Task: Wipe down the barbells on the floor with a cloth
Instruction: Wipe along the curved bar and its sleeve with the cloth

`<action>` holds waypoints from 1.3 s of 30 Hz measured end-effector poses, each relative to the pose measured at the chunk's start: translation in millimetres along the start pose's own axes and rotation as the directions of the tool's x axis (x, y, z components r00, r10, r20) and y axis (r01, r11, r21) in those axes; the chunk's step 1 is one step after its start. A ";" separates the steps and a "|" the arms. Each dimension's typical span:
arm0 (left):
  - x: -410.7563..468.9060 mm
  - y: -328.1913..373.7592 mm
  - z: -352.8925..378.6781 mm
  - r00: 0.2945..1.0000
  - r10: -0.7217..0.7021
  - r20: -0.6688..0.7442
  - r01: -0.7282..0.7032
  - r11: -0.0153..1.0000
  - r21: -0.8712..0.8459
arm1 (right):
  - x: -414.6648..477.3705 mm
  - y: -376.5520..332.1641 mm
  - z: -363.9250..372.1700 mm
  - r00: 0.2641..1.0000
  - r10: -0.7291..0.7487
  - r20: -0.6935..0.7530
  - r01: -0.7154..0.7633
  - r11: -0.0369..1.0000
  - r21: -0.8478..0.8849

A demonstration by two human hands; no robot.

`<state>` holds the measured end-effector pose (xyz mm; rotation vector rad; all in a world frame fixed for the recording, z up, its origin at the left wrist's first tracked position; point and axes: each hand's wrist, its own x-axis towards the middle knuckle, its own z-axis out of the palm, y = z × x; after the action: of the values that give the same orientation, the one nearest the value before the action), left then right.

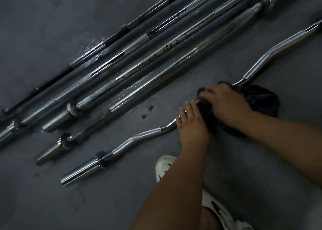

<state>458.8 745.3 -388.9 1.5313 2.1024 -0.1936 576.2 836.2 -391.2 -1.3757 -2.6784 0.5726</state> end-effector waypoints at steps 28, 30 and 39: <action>10.7 -6.3 2.4 0.993 0.061 -0.098 -0.061 0.998 0.007 | 11.7 39.4 -25.8 0.931 0.365 -0.031 -0.355 0.919 0.170; 10.6 -6.3 1.3 0.994 0.060 -0.094 -0.059 0.998 0.014 | 23.6 62.5 -37.9 0.947 0.310 0.088 -0.322 0.922 0.217; 8.9 -5.9 7.9 0.990 0.052 -0.128 -0.049 0.998 0.032 | -0.8 -24.5 4.6 0.981 0.094 0.168 -0.100 0.995 0.026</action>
<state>454.0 747.5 -401.1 1.6522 2.1654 -0.1098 556.8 821.4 -386.5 -1.5199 -2.7252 0.7723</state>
